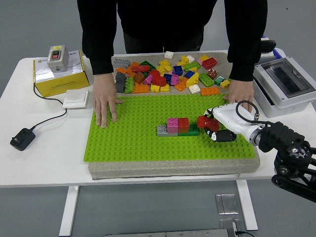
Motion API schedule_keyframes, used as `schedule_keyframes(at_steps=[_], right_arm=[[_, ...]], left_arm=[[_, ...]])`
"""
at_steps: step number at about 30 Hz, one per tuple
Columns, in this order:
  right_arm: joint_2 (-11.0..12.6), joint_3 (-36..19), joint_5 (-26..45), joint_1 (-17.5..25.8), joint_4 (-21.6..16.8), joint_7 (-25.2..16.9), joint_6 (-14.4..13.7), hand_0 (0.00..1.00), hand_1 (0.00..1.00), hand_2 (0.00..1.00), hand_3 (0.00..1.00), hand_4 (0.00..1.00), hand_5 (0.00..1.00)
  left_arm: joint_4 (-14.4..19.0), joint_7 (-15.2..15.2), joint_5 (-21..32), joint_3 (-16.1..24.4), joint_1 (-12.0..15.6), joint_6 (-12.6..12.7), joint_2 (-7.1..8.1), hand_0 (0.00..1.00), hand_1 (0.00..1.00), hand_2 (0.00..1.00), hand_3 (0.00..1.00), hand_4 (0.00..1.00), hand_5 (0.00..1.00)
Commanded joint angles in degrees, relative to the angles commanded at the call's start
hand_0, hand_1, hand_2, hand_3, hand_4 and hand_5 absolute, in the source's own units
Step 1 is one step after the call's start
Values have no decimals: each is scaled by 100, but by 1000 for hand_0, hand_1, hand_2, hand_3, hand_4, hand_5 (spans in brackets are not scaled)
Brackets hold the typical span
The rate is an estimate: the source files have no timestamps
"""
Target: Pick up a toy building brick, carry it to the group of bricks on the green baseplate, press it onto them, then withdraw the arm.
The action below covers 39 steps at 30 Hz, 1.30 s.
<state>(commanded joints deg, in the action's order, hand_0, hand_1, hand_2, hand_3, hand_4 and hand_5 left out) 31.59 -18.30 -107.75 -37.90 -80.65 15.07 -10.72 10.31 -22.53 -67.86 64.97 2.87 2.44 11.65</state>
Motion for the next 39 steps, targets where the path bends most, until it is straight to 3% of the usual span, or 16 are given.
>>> schedule_keyframes(at_steps=[6, 21, 27, 33, 39], right_arm=[[-70, 25, 124, -14, 195, -26, -10, 125, 194, 621, 644, 382, 357], [-25, -324, 150, -22, -162, 16, -42, 126, 195, 622, 643, 381, 358], [-267, -208, 82, -304, -257, 71, -7, 127, 195, 621, 643, 381, 362], [-595, 155, 123, -640, -50, 81, 47, 126, 195, 621, 643, 381, 363], [-773, 390, 111, -864, 82, 107, 122, 127, 195, 621, 644, 382, 364]], left_arm=[[0, -6, -17, 9, 9, 1, -5, 687, 676, 626, 707, 143, 676], [0, -10, -39, 17, 10, 3, -12, 687, 675, 626, 707, 143, 676], [0, -16, -86, 39, 18, 4, 6, 687, 676, 627, 707, 144, 676], [0, -17, -98, 25, 1, -1, 14, 687, 676, 627, 707, 144, 676], [0, -20, -113, 27, -2, 0, 25, 687, 676, 627, 708, 144, 676]])
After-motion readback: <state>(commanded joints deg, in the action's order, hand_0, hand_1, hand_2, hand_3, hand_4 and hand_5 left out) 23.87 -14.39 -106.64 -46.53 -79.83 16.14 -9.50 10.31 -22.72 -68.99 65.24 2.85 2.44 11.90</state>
